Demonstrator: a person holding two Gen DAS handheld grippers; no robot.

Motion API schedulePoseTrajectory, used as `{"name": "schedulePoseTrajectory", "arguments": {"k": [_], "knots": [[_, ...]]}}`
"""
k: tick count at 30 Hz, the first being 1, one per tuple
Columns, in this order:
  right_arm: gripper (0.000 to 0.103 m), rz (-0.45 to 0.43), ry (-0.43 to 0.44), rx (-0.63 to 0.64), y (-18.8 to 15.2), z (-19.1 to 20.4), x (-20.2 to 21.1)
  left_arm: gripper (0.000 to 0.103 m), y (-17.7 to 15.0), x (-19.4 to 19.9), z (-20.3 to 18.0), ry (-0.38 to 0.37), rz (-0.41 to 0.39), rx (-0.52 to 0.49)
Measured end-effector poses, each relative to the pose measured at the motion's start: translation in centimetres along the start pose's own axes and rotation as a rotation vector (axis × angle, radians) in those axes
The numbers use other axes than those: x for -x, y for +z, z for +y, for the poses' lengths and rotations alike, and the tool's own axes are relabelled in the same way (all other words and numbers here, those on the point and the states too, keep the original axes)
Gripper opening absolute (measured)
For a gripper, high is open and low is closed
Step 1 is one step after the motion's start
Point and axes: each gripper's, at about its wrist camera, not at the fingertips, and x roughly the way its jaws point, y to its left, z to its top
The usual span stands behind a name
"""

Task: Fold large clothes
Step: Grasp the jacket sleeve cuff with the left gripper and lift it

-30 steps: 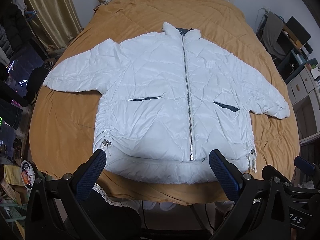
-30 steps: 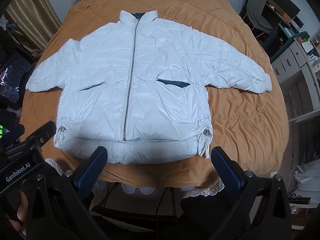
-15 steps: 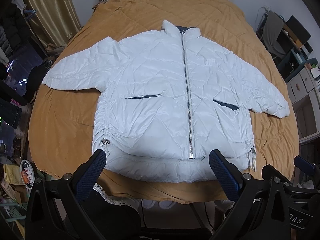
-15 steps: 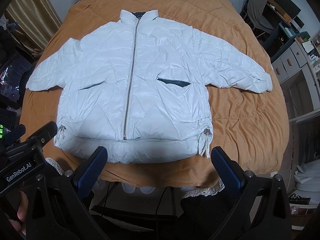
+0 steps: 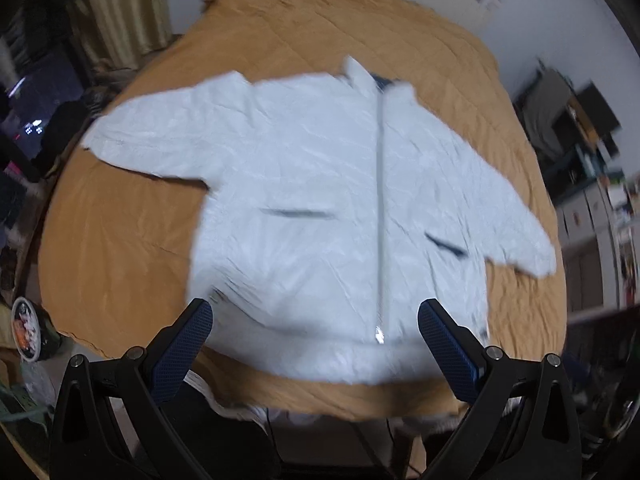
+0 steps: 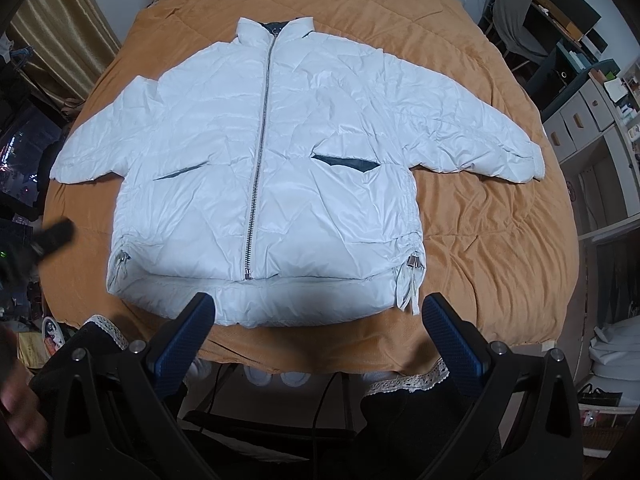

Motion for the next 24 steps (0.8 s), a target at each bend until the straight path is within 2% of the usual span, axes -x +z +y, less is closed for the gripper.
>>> {"name": "schedulePoseTrajectory", "arguments": {"k": [5,7,8,9,12,15,19,22,24], "knots": [[0.103,0.024,0.006,0.012,0.0,0.2,-1.0,0.103,5.4,0.1,9.5,0.000,-0.175,0.071],[0.103,0.036,0.022,0.020,0.0,0.1,-1.3,0.103,6.9,-1.2,14.2,0.015,-0.218,0.143],[0.103,0.044,0.033,0.019,0.5,-0.1,-1.5,0.103,7.3,-2.4,17.4,-0.005,-0.235,0.211],[0.103,0.049,0.047,0.016,0.5,-0.3,-1.7,0.103,7.7,-3.5,20.2,-0.040,-0.247,0.274],[0.103,0.038,0.067,0.004,1.1,-0.6,-2.2,0.103,7.8,-8.2,28.9,-0.226,-0.273,0.501],[0.103,0.035,0.076,-0.013,2.0,-0.9,-2.9,0.103,7.6,-13.6,35.7,-0.351,-0.304,0.669],[0.103,0.021,0.061,-0.039,3.5,-1.1,-3.9,0.102,9.1,-19.1,40.6,-0.400,-0.339,0.748],[0.103,0.031,0.043,-0.044,4.9,-1.1,-5.0,0.102,10.7,-22.1,43.6,-0.466,-0.385,0.819],[0.103,0.050,0.035,-0.055,5.9,-1.1,-5.9,0.102,12.0,-24.5,45.2,-0.521,-0.388,0.881]]}}
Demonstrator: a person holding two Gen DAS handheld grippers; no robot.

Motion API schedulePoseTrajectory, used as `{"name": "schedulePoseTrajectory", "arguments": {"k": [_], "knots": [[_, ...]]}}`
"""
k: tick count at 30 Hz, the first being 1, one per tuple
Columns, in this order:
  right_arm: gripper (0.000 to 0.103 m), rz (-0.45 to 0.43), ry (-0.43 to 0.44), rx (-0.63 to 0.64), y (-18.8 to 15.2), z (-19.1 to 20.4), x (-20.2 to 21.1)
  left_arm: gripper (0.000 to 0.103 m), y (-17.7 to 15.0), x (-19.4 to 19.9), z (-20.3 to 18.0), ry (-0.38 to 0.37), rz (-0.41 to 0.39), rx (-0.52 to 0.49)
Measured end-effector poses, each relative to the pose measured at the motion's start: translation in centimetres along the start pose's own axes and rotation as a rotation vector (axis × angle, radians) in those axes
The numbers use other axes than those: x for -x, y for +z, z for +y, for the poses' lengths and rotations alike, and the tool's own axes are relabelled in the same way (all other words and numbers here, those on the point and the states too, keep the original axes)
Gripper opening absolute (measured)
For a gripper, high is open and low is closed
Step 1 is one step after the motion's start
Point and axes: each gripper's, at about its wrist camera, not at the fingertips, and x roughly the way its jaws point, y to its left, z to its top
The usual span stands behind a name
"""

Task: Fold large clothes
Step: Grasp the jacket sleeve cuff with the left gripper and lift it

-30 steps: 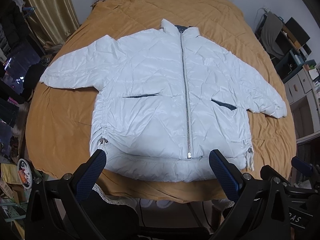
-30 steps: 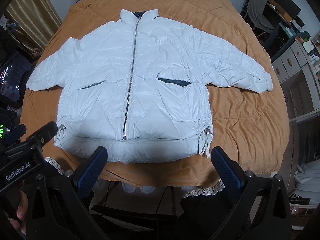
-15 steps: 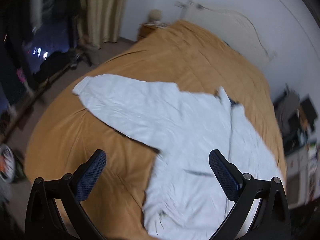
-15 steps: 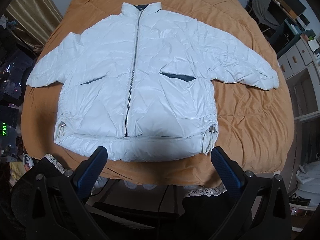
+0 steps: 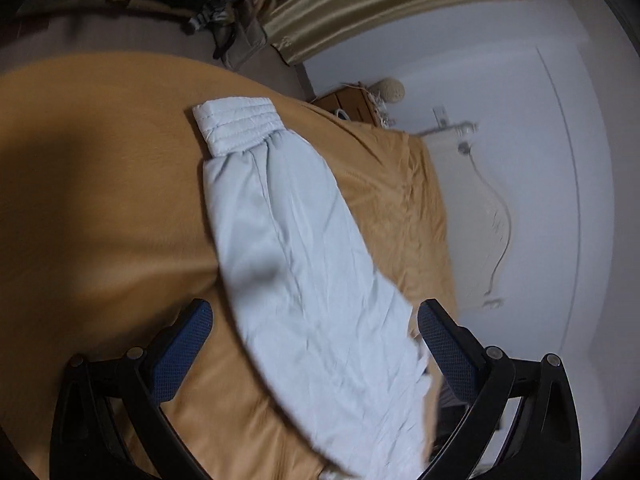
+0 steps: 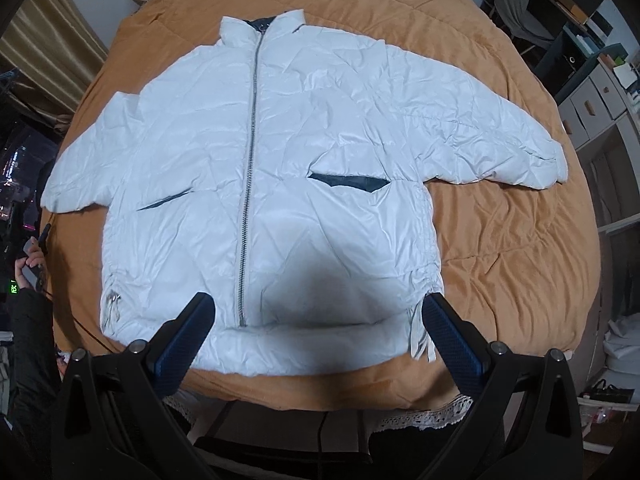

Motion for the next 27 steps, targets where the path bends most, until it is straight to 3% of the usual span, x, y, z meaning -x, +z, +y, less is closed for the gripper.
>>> {"name": "schedulePoseTrajectory", "arguments": {"k": [2,7,8,9,10,11,14,18,23,27], "knots": [[0.103,0.018,-0.009,-0.013,0.7,-0.2,-0.9,0.102,1.6,-2.0,0.7,0.012,0.019,0.029],[0.103,0.094,-0.031,-0.041,2.0,-0.6,-3.7,0.101,4.1,-5.4,-0.8,0.013,0.031,-0.043],[0.103,0.107,-0.036,-0.042,2.2,-0.6,-4.1,0.075,4.2,-5.9,-1.6,0.017,0.031,-0.081],[0.103,0.122,-0.039,-0.045,2.4,-0.6,-4.6,0.014,4.2,-6.5,-2.2,0.054,0.044,-0.121],[0.103,0.131,-0.036,-0.048,2.5,-0.6,-4.8,0.000,4.0,-6.9,-2.6,0.102,0.050,-0.138],[0.103,0.138,-0.032,-0.053,2.6,-0.7,-5.0,0.004,3.6,-6.9,-3.2,0.132,0.039,-0.158],[0.103,0.131,-0.025,-0.057,3.0,-0.8,-4.9,0.004,2.0,-5.7,-5.8,0.083,-0.019,-0.206],[0.103,0.091,-0.016,-0.038,3.3,-0.4,-4.2,0.003,-2.6,-4.2,-14.4,0.029,-0.055,-0.358],[0.103,-0.030,0.026,-0.043,4.2,-0.9,-1.8,0.004,-14.0,-6.4,-27.0,-0.070,0.029,-0.617],[0.103,-0.194,0.004,-0.116,4.6,-3.3,-0.3,0.004,-24.1,-11.4,-31.3,-0.079,0.127,-0.725]]}}
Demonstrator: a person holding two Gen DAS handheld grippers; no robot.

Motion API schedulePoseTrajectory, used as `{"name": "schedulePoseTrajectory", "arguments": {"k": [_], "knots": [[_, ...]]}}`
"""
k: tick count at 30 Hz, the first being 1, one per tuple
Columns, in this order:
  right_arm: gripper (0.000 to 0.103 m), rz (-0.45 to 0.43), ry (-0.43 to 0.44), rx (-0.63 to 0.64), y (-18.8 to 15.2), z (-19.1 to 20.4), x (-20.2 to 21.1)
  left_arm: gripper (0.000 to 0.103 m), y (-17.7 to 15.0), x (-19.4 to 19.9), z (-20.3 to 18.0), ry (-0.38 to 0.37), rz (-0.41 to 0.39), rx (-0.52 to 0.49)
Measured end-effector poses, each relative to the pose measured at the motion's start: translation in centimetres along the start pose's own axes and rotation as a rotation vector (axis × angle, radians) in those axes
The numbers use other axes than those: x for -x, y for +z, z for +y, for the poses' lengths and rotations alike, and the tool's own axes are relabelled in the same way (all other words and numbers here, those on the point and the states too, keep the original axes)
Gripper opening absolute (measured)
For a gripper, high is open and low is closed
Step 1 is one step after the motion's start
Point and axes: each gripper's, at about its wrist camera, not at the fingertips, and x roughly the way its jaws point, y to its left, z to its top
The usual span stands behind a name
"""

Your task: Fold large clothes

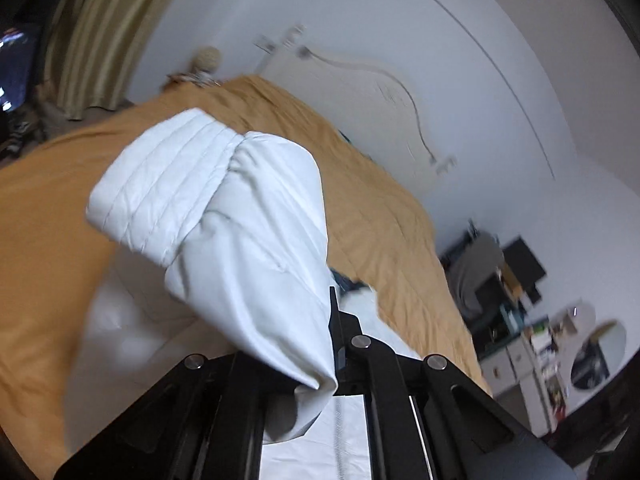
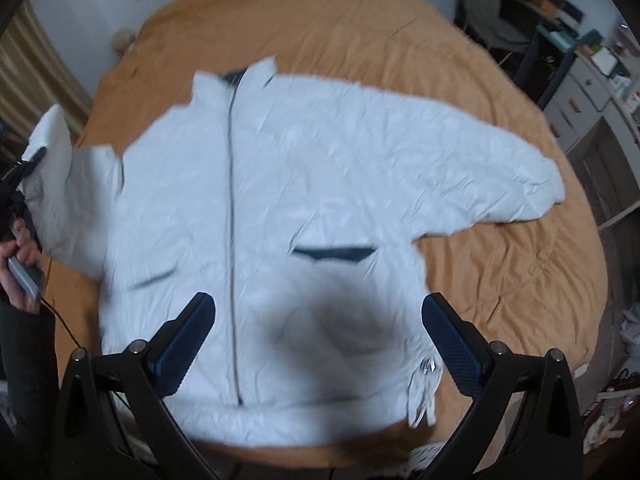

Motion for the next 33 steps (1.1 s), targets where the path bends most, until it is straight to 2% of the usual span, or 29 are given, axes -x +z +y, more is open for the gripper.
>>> {"name": "schedulePoseTrajectory", "arguments": {"k": [2,4,6,8,9,10,12,14,16,19,21,22,25,29,31,32,33], "knots": [[0.103,-0.023,0.013,-0.027,0.0,-1.4,-0.4,0.005,-3.1,-4.0,-3.2,-0.023,0.074,-0.059],[0.103,-0.008,0.039,-0.073,-0.1,-3.2,-1.5,0.005,-7.4,-8.1,-5.1,-0.064,0.177,-0.076],[0.103,0.011,0.058,-0.129,-0.1,-5.3,-3.0,0.006,-12.3,-12.7,-5.2,-0.093,0.300,-0.054],[0.103,0.022,0.050,-0.179,-0.1,-7.1,-4.5,0.006,-17.5,-15.6,-4.3,-0.063,0.404,-0.022],[0.103,0.029,0.044,-0.193,0.1,-7.7,-5.1,0.006,-20.1,-17.5,-2.8,-0.032,0.476,0.030],[0.103,0.033,0.041,-0.193,0.3,-8.1,-5.6,0.006,-21.7,-17.8,-1.9,-0.033,0.476,0.073],[0.103,0.038,0.041,-0.165,2.2,-7.9,-6.5,0.007,-22.3,-17.6,-1.0,-0.085,0.427,0.103],[0.103,0.035,0.048,-0.098,4.8,-6.1,-7.1,0.007,-22.1,-17.6,-1.0,-0.092,0.434,0.092],[0.103,0.049,0.110,-0.007,8.6,-2.6,-8.4,0.007,-22.3,-17.5,-0.9,-0.102,0.428,0.100],[0.103,0.196,0.215,0.086,13.6,4.1,-12.5,0.007,-22.7,-18.0,-1.0,-0.100,0.410,0.074],[0.102,0.267,0.241,0.128,16.0,8.6,-15.3,0.007,-23.8,-17.6,-1.0,-0.100,0.403,0.061],[0.101,0.311,0.228,0.144,17.2,11.1,-17.3,0.007,-23.5,-17.6,-1.4,-0.102,0.401,0.061],[0.101,0.360,0.198,0.169,19.5,16.9,-21.5,0.007,-23.3,-17.5,-1.1,-0.114,0.401,0.067],[0.099,0.423,0.126,0.228,19.8,21.4,-26.3,0.007,-24.1,-17.7,-1.6,-0.113,0.392,0.061],[0.061,0.480,0.056,0.249,19.0,21.8,-28.2,0.007,-24.1,-17.7,-1.6,-0.114,0.393,0.063],[0.013,0.529,0.018,0.255,18.5,21.5,-29.3,0.007,-24.2,-17.8,-1.7,-0.118,0.397,0.065],[0.009,0.586,0.007,0.235,18.2,20.7,-30.2,0.007,-24.1,-17.8,-1.6,-0.122,0.401,0.067]]}}
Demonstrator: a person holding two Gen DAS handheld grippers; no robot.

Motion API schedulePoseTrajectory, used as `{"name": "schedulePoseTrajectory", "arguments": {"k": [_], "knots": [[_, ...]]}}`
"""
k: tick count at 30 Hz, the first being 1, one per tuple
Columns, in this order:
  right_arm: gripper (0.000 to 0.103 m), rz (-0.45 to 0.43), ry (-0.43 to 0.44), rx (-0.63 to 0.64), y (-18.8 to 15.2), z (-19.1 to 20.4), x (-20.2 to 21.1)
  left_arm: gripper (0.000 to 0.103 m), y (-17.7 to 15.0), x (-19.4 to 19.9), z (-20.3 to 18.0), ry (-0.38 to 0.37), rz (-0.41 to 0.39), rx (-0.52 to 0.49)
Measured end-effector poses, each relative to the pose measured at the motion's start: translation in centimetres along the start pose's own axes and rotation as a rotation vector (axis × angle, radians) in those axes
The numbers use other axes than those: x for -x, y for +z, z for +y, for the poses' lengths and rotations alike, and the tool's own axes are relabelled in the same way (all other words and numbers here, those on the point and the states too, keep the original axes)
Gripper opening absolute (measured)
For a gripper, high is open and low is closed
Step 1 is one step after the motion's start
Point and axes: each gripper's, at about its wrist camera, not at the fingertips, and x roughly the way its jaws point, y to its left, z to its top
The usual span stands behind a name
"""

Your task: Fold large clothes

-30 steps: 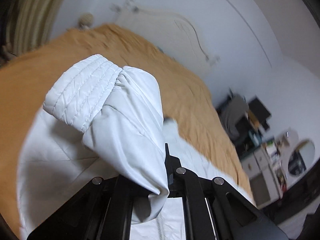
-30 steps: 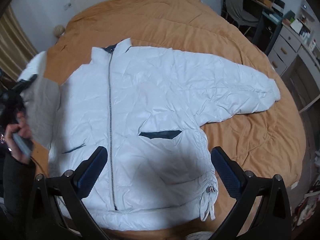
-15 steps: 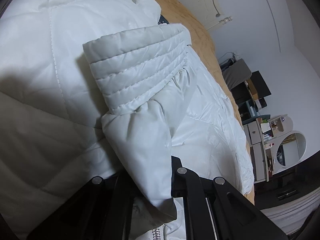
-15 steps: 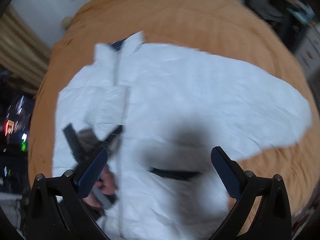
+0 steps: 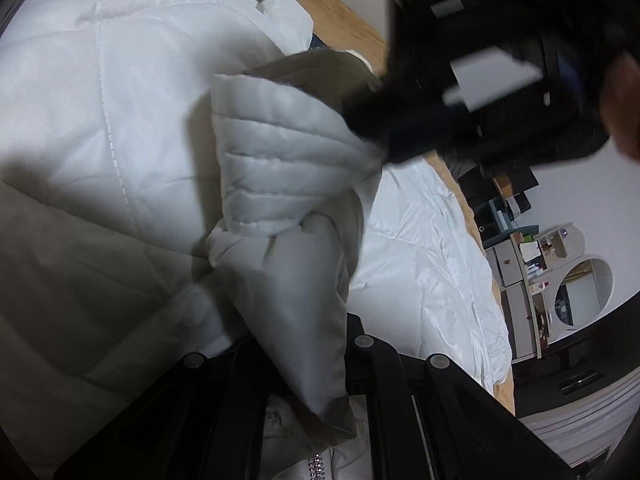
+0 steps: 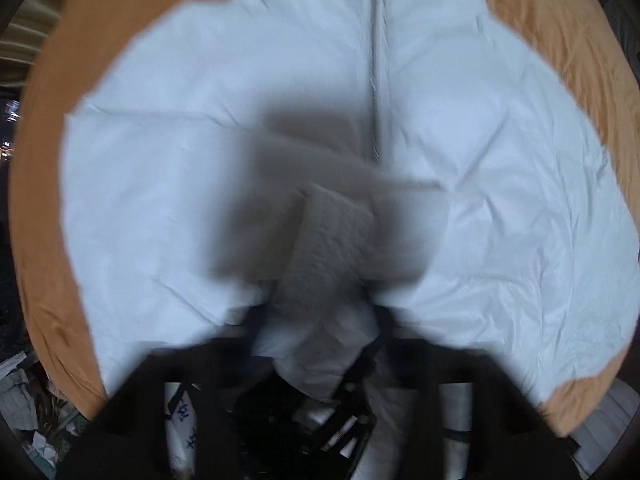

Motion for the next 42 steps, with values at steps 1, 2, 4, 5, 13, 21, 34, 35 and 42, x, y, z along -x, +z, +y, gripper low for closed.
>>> {"name": "schedulePoseTrajectory", "arguments": {"k": [1,2,4,5,13,21,34,35,42], "knots": [[0.009,0.001,0.030,-0.018,-0.1,-1.0,-0.1,0.007,0.1,0.1,-0.1,-0.005,0.006,0.006],[0.009,-0.023,0.054,-0.019,-0.3,-1.9,0.5,0.007,0.2,0.4,-0.1,-0.002,0.018,0.023],[0.009,-0.069,0.077,-0.033,-0.7,-4.2,2.0,0.011,0.4,1.3,-0.5,-0.003,0.046,0.059],[0.008,-0.086,0.094,-0.053,-1.1,-5.8,2.9,0.014,0.6,2.2,-0.8,-0.026,0.059,0.077],[0.008,-0.199,0.192,-0.164,-4.7,-16.5,4.2,0.012,1.3,12.2,-4.3,0.005,-0.036,-0.035],[0.008,-0.173,0.143,-0.250,-5.6,-22.4,-0.9,0.011,4.1,7.7,2.8,0.391,-0.008,-0.030],[0.037,-0.464,0.118,0.077,-9.7,-10.4,3.2,0.011,2.6,5.4,2.7,0.458,-0.076,-0.150],[0.037,-0.434,0.089,0.053,-9.7,-10.8,1.7,0.011,2.5,5.3,2.5,0.462,-0.075,-0.161],[0.036,-0.393,0.138,-0.075,-9.8,-15.2,-2.8,0.012,1.8,8.1,0.9,0.543,-0.050,-0.233]]}}
